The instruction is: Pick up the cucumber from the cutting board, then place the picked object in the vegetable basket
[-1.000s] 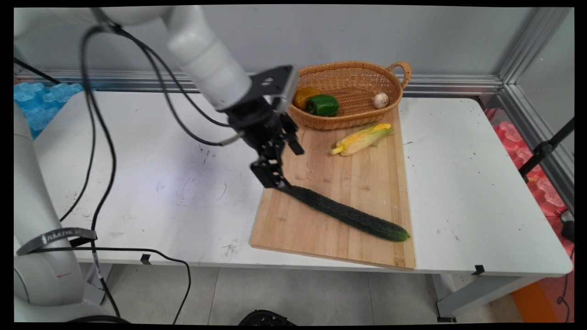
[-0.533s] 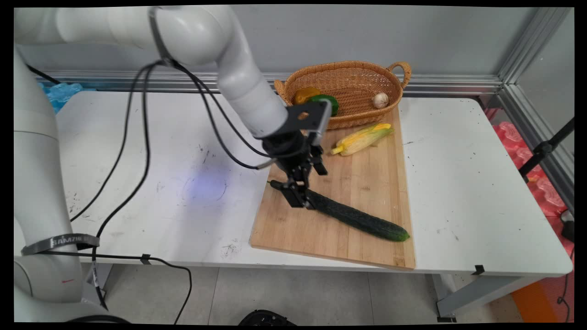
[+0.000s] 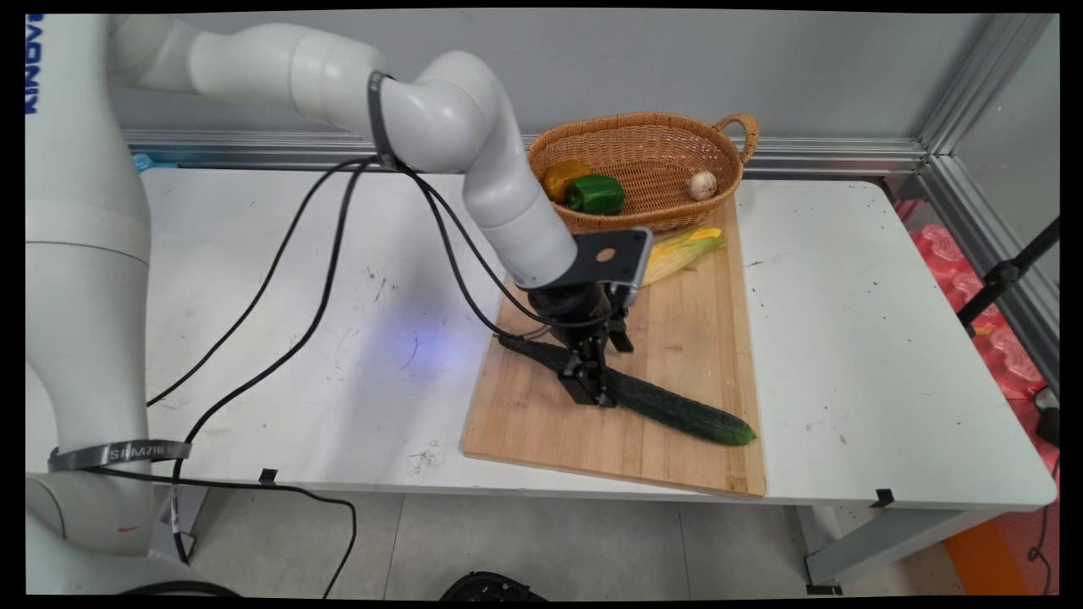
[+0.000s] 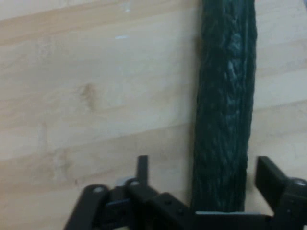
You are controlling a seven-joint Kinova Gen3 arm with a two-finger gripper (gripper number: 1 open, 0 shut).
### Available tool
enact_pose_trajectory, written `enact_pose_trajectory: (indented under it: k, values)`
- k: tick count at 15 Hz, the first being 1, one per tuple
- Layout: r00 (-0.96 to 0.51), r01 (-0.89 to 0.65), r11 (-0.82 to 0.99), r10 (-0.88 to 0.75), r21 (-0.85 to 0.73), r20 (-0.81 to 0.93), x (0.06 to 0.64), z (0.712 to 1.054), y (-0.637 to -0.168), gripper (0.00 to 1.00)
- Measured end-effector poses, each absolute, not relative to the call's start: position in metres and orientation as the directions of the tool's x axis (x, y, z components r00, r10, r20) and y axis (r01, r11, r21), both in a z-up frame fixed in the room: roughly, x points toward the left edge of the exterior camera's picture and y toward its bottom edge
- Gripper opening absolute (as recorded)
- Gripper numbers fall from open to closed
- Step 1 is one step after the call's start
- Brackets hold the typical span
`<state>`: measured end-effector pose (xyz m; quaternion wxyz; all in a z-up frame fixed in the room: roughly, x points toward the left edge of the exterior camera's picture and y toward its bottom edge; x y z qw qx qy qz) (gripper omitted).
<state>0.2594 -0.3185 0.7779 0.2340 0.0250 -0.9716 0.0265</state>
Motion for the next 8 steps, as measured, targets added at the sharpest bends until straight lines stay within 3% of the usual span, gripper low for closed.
enact_pose_trajectory:
  k: [1, 8]
  values:
    - [-0.890, -0.056, 0.998, -0.033, -0.038, 0.456, 0.2567, 0.7749, -0.3198, 0.00]
    - [-0.888, -0.020, 0.999, 0.000, -0.038, 0.460, 0.2489, 0.7789, -0.3274, 0.00]
